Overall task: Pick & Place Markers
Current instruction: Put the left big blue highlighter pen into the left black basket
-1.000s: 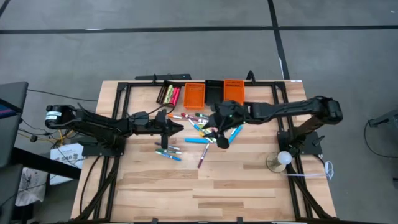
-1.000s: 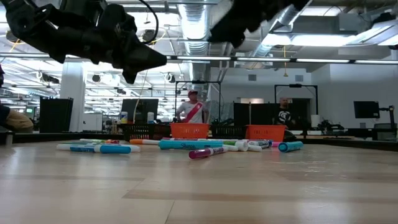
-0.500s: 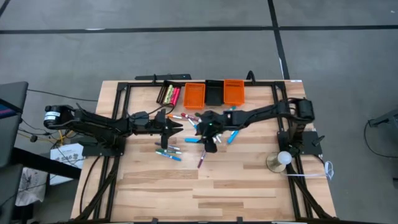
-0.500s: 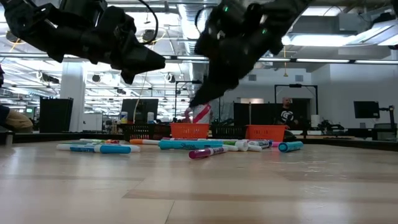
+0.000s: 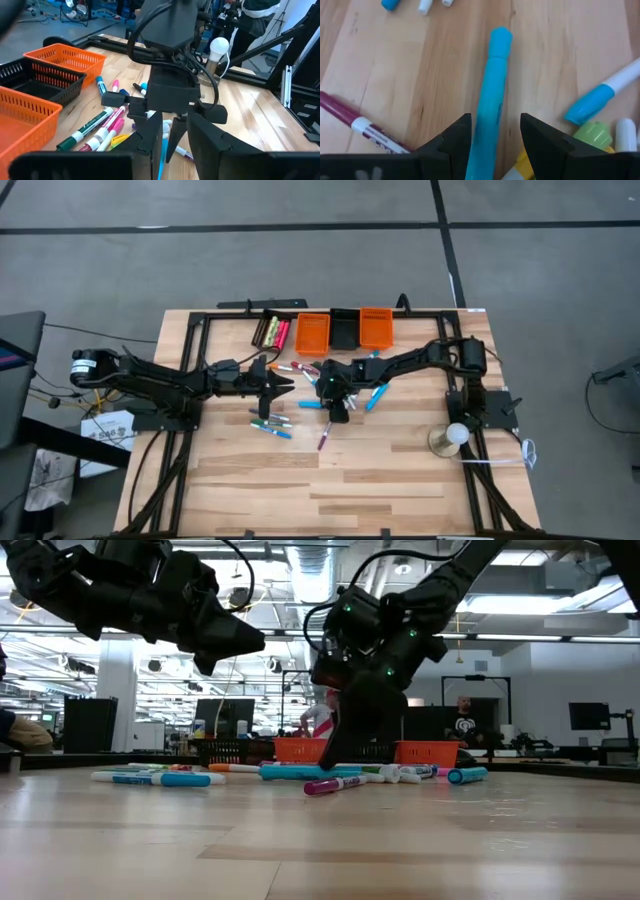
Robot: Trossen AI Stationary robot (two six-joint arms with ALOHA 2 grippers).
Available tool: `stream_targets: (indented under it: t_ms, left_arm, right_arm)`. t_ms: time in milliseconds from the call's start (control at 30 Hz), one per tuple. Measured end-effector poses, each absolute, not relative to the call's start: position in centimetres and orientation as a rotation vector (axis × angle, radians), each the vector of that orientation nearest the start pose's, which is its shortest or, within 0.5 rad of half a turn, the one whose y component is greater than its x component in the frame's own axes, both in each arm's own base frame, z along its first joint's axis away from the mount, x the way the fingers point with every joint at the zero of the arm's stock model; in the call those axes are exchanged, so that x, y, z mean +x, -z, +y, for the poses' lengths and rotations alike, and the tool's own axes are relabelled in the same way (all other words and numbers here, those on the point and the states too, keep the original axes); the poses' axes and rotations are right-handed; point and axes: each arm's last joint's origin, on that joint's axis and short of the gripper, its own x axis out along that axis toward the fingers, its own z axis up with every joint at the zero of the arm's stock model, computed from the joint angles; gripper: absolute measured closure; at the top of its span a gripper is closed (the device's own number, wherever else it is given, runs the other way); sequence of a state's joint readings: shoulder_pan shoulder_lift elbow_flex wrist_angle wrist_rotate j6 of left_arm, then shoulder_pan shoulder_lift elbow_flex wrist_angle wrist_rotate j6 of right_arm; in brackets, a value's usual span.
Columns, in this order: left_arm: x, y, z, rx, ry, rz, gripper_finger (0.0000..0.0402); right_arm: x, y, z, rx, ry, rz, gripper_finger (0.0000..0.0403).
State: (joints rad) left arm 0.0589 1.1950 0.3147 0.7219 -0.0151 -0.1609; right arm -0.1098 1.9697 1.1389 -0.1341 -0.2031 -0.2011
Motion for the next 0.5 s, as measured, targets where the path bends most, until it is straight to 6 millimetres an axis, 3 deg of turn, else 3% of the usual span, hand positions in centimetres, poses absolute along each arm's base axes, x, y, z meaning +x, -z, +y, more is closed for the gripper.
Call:
stream_targets:
  t_ms: [500]
  left_arm:
    - [22.0, -18.3, 1.3, -0.164, -0.086, 0.150, 0.0315]
  right_arm:
    - [38.9, -11.1, -3.1, -0.048, -0.201, 0.967, 0.0261]
